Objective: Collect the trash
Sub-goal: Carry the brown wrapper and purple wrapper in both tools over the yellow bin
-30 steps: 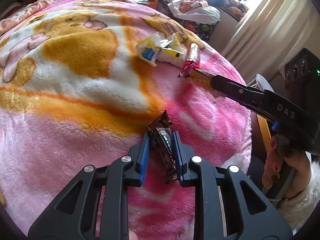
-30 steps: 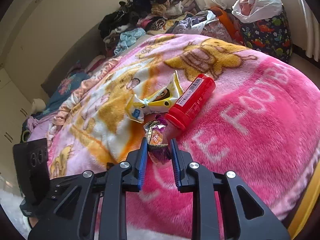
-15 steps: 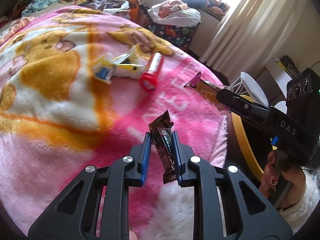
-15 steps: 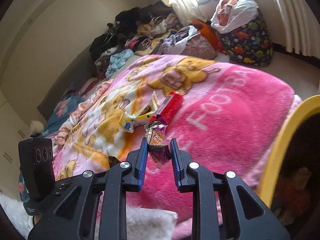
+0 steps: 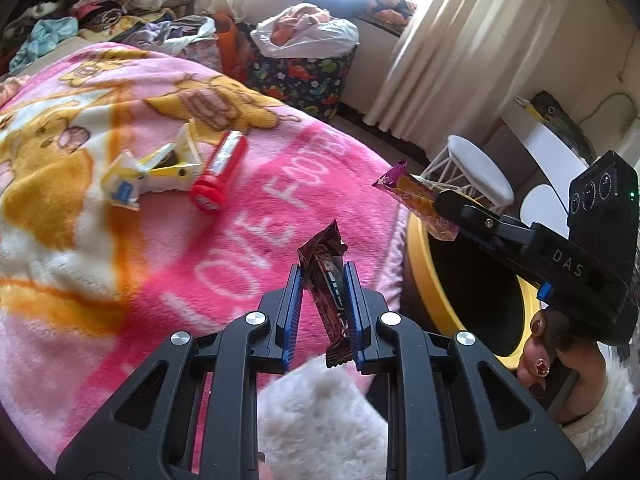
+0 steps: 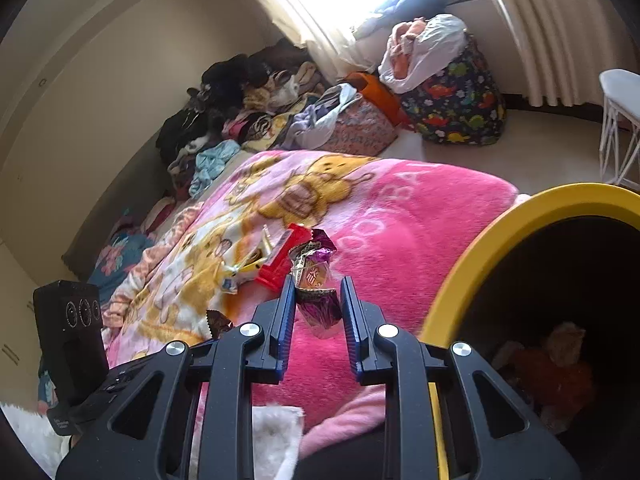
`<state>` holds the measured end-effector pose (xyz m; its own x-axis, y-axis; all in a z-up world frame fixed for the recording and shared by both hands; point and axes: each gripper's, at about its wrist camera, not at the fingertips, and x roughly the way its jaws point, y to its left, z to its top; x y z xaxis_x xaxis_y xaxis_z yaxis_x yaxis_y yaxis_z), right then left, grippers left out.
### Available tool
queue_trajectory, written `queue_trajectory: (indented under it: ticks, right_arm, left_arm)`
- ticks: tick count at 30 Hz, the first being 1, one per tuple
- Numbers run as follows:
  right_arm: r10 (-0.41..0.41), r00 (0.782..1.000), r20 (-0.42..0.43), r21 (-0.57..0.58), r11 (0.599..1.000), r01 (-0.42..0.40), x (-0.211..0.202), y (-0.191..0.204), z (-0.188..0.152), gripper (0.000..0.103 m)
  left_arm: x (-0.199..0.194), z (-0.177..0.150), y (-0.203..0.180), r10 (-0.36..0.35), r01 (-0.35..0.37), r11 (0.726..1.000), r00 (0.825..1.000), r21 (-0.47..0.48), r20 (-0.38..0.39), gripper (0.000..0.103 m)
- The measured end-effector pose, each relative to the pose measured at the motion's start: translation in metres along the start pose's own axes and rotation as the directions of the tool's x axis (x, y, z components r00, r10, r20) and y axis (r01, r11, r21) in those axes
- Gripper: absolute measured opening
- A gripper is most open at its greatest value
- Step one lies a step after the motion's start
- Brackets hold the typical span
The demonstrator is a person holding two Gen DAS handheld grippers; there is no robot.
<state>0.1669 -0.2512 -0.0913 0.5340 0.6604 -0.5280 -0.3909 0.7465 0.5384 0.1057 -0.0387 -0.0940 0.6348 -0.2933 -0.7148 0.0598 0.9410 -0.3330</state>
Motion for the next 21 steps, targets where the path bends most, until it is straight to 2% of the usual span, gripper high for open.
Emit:
queue_trajectory:
  ticks: [21]
  right_arm:
    - [-0.099,0.99,0.101,0.139,0.987,0.085,-0.06,-0.056,-0.008,0.022]
  left_arm:
    - [0.022,0.007,-0.064,-0.092,0.093,0.989,0.996,0.114,-0.017,0.015]
